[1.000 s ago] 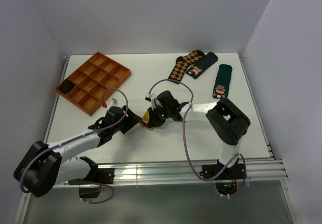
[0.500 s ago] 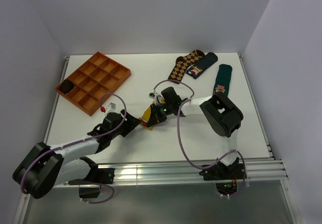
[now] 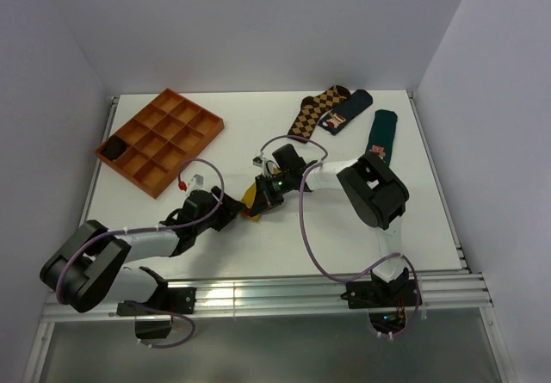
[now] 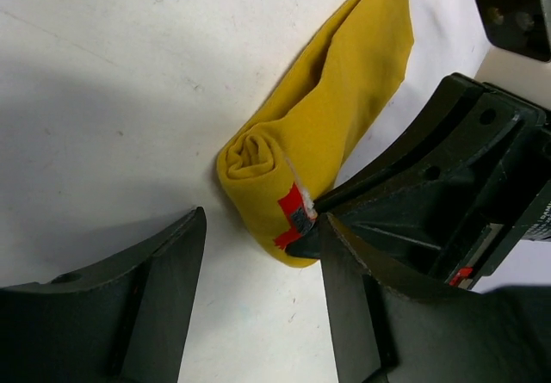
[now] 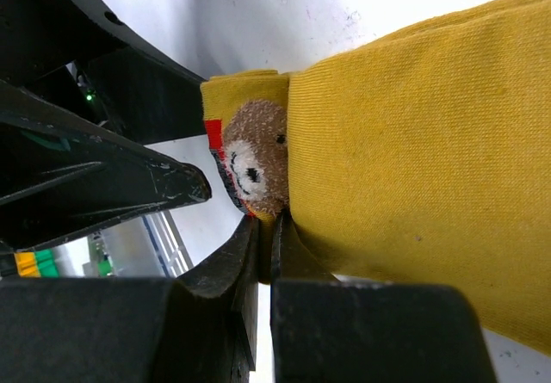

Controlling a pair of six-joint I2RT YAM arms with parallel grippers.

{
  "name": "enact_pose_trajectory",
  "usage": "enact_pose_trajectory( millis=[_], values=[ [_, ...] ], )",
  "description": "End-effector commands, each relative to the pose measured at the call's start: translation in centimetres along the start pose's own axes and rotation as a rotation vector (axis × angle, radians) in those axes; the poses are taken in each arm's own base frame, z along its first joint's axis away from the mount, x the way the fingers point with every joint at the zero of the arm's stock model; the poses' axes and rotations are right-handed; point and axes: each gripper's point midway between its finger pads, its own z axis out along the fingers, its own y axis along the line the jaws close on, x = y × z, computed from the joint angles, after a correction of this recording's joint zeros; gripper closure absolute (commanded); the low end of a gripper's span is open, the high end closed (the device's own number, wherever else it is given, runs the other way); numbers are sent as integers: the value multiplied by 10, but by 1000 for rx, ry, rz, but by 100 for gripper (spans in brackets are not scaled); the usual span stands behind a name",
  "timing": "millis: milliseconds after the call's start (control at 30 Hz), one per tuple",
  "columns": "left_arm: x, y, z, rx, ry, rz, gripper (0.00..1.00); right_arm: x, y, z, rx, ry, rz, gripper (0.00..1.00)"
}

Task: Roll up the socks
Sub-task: Roll the sock at the center of the board.

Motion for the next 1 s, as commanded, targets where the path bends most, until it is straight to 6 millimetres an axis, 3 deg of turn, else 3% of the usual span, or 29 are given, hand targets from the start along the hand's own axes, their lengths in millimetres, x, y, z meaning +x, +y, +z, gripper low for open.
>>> enact_pose_trajectory(
  millis=[0, 267, 567, 667, 700, 800, 967],
  values=[
    [-2, -5, 7, -1, -10, -6, 39, 10, -21, 4, 63, 47, 67, 100],
    [0, 15, 13, -82, -11, -14, 55, 11, -25, 3, 68, 38, 85, 99],
    [4, 11, 21, -98, 28, 23, 79, 0, -18, -9, 98, -41, 16, 96],
    [3, 9, 21, -116, 36, 41, 89, -5, -16, -19, 143, -96, -38, 84],
    [4, 13, 20, -136, 44, 47, 91, -15, -7, -25, 155, -148, -87, 74],
    [1, 5, 20, -144, 49, 70, 95, -17, 3, -33, 185, -217, -172, 58],
    [0, 0, 20, -209, 84, 133, 97, -30, 20, -55, 304, -371, -358, 54]
  ],
)
